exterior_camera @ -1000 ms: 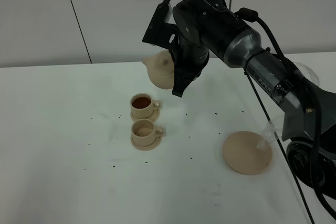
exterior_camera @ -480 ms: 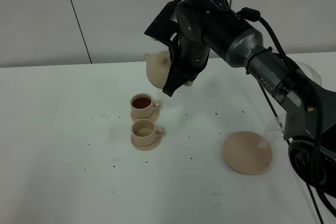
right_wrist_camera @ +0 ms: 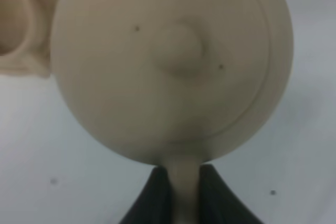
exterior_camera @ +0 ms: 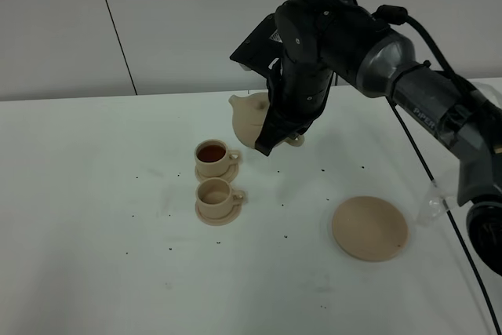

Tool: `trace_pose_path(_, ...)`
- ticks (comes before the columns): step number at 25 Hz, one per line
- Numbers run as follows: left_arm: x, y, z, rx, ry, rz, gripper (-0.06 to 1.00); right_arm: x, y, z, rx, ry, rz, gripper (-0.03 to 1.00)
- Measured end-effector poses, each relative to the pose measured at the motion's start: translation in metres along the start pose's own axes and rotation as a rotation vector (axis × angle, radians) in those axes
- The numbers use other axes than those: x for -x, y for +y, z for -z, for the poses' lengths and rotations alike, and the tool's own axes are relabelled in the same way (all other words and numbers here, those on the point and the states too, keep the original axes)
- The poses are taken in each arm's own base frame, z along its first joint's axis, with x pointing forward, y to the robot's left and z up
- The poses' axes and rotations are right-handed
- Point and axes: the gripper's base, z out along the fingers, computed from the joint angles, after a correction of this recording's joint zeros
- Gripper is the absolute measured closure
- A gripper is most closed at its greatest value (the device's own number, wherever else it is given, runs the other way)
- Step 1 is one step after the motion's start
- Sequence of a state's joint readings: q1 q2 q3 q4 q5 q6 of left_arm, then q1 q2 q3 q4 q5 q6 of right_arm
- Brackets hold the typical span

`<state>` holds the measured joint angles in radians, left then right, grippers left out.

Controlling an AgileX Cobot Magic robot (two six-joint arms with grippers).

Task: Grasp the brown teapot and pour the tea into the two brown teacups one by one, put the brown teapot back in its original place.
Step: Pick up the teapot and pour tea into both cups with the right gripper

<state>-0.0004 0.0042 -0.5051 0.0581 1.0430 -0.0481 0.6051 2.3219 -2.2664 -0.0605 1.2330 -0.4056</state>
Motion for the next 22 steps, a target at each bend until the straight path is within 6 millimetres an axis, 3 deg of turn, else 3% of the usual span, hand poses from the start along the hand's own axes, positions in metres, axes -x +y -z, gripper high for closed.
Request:
trace_pose_path(8, 0.000, 0.000, 0.000, 0.000, 0.000, 0.000, 0.69, -0.005, 0.011, -0.013, 0.095, 0.018, -0.011, 0.87)
trace_pose_path(22, 0.000, 0.000, 0.000, 0.000, 0.000, 0.000, 0.69, -0.011, 0.002, -0.022, 0.098, 0.039, -0.010, 0.87)
